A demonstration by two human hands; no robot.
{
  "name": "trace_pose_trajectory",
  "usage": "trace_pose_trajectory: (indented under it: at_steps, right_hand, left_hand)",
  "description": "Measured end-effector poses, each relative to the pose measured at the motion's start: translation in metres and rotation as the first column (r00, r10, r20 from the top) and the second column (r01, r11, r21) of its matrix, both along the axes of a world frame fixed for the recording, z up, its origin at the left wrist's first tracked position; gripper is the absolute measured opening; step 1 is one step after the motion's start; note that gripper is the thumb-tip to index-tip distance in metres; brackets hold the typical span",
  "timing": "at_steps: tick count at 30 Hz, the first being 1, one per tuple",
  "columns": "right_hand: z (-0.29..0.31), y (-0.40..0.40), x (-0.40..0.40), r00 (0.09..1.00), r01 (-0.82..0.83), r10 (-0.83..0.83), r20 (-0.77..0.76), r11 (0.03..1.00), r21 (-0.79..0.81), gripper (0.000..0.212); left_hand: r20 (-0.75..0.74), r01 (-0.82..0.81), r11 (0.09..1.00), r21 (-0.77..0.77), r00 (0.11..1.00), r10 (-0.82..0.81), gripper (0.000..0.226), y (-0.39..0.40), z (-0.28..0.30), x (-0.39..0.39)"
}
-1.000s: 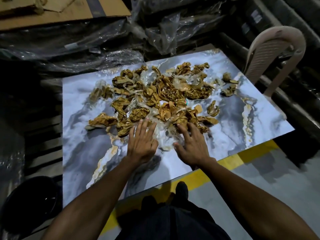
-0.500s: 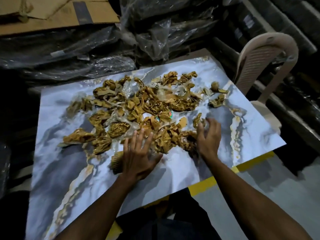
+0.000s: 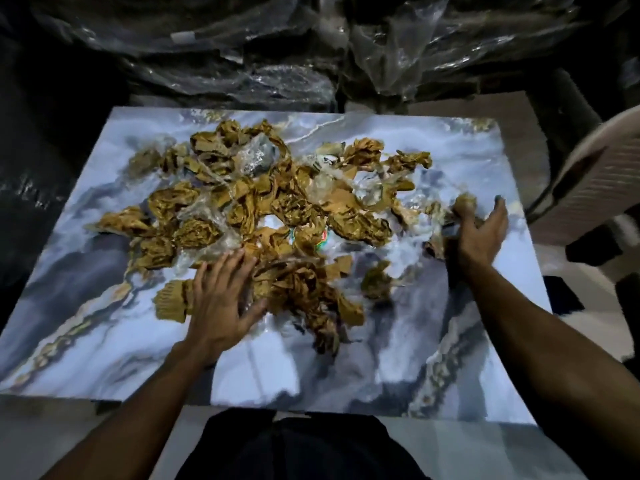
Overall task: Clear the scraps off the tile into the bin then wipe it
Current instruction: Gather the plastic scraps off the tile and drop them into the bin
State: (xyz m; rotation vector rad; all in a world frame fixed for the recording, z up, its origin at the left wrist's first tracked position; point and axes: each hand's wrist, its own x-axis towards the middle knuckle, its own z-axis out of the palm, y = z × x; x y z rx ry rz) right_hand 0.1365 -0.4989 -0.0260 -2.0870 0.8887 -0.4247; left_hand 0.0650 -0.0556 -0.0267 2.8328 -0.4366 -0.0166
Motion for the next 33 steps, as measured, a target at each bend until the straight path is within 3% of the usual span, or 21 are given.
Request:
trace_pose_trajectory:
  at_steps: [4, 8, 12, 15, 18, 20, 22, 25, 28, 33]
  right_hand:
    - [-0.004, 0.002, 0.016, 0.97, -0.24, 0.229, -0.086, 0.957, -0.162, 0.064]
    - [-0.003, 0.039, 0.01, 0.908, -0.42, 0.408, -0.098, 0.884, -0.207, 0.046]
    - [-0.006, 0.068, 0.003, 0.841, -0.541, 0.527, -0.122, 0.813, -0.213, 0.053]
    - [-0.007, 0.075, -0.003, 0.807, -0.59, 0.588, -0.059, 0.795, -0.141, 0.067]
    - [0.002, 0.072, 0.002, 0.872, -0.488, 0.486, 0.054, 0.871, 0.056, 0.074]
    - [0.008, 0.071, 0.009, 0.852, -0.524, 0.522, 0.042, 0.849, 0.065, 0.071]
    - [0.009, 0.074, 0.013, 0.774, -0.634, 0.634, -0.014, 0.773, -0.011, 0.069]
    - [0.0, 0.084, 0.009, 0.678, -0.735, 0.718, -0.156, 0.662, -0.147, 0.076]
    - [-0.007, 0.094, -0.011, 0.726, -0.688, 0.662, -0.186, 0.698, -0.2, 0.077]
    - [-0.006, 0.129, -0.049, 0.877, -0.477, 0.447, -0.176, 0.853, -0.212, 0.07]
  left_hand:
    - [-0.024, -0.029, 1.0, 0.012, 0.999, 0.029, 0.076, -0.005, 0.005, 0.0]
    - [-0.032, -0.043, 0.998, 0.035, 0.999, 0.044, 0.077, -0.007, 0.009, -0.003]
    - [-0.044, -0.047, 0.998, 0.031, 0.998, 0.049, 0.077, -0.007, 0.01, -0.007]
    - [-0.024, -0.063, 0.998, 0.017, 0.998, 0.064, 0.078, -0.007, 0.015, -0.008]
    - [0.032, -0.103, 0.994, -0.037, 0.994, 0.105, 0.079, -0.003, 0.021, -0.011]
    - [0.068, -0.184, 0.978, -0.103, 0.979, 0.192, 0.08, 0.004, 0.022, -0.016]
    - [0.075, -0.331, 0.925, -0.185, 0.934, 0.349, 0.08, 0.015, 0.018, -0.019]
    - [-0.023, -0.575, 0.766, -0.286, 0.804, 0.595, 0.082, 0.033, 0.006, -0.019]
    - [-0.17, -0.651, 0.693, -0.31, 0.755, 0.633, 0.094, 0.042, -0.005, -0.019]
    - [-0.21, -0.576, 0.703, -0.417, 0.814, 0.542, 0.084, 0.035, -0.01, -0.017]
